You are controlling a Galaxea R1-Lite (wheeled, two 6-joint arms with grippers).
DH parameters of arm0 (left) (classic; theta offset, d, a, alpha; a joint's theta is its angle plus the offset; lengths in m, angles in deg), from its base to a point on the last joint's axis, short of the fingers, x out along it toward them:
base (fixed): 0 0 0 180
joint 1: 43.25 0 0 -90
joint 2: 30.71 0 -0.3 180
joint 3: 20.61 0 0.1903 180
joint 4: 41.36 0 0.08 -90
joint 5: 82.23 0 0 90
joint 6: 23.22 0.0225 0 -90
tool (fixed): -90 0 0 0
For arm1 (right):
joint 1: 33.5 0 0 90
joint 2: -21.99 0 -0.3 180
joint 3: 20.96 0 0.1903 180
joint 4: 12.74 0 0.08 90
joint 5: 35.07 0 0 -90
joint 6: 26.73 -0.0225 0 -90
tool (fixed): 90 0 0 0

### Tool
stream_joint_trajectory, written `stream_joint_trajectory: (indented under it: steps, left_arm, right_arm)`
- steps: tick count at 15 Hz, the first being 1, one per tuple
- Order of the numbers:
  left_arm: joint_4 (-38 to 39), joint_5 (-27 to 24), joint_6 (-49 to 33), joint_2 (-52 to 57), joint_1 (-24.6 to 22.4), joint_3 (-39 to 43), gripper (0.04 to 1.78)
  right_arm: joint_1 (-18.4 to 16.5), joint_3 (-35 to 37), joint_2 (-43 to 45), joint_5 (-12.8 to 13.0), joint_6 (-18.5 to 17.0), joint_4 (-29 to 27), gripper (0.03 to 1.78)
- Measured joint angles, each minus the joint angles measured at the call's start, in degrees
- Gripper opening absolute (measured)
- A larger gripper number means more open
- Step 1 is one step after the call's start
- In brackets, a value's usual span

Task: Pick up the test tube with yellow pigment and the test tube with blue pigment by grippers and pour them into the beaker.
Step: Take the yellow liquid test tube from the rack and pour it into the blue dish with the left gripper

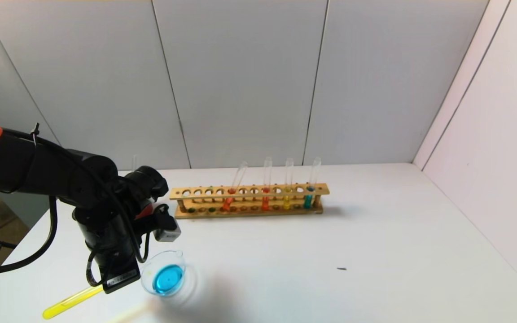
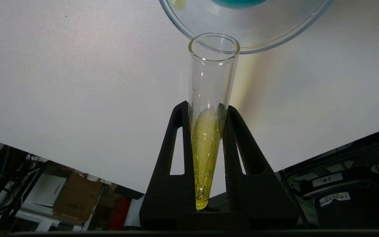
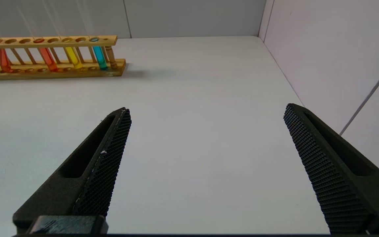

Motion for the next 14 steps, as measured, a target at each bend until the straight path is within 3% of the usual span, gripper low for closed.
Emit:
stream_joint_trajectory:
  steps: [14]
  left_arm:
    - [-11.5,6.4,0.1,-5.4,3.4,-6.7,0.30]
  right_arm:
    - [0.0,0.0,0.0,0.0,0.0,0.0,1.70]
